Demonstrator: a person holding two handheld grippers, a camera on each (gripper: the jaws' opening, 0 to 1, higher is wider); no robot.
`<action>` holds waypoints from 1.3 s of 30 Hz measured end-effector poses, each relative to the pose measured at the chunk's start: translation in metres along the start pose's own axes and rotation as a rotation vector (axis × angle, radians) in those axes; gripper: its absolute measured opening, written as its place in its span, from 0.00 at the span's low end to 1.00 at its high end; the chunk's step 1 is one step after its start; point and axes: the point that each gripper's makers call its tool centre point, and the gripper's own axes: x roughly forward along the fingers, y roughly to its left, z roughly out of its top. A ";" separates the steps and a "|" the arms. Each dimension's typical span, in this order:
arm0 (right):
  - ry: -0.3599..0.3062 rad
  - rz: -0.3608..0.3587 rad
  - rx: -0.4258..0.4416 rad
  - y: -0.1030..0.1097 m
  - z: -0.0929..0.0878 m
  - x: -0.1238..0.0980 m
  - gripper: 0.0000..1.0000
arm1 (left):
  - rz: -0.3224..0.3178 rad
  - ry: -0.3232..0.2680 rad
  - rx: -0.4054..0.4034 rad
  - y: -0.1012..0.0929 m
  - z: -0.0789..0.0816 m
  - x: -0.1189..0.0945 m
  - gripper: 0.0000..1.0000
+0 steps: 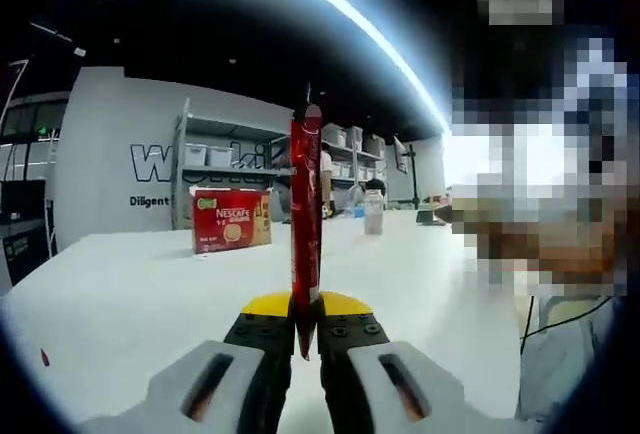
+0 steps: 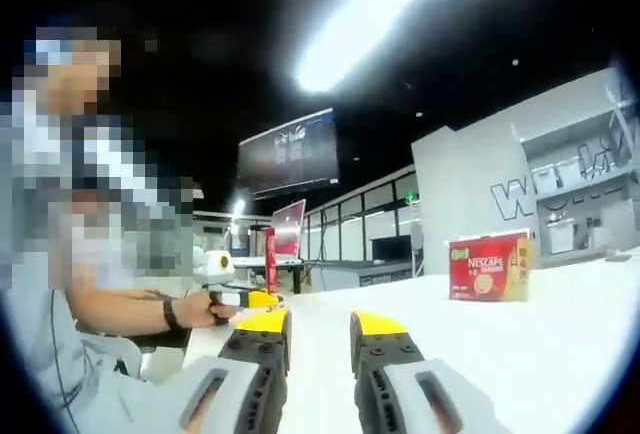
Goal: Tear open the coffee pouch, take out the coffee, and pour the coffee from the pouch into the cup
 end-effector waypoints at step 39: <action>-0.035 -0.019 0.057 -0.009 -0.011 -0.005 0.25 | 0.025 -0.015 0.001 0.017 0.001 0.002 0.11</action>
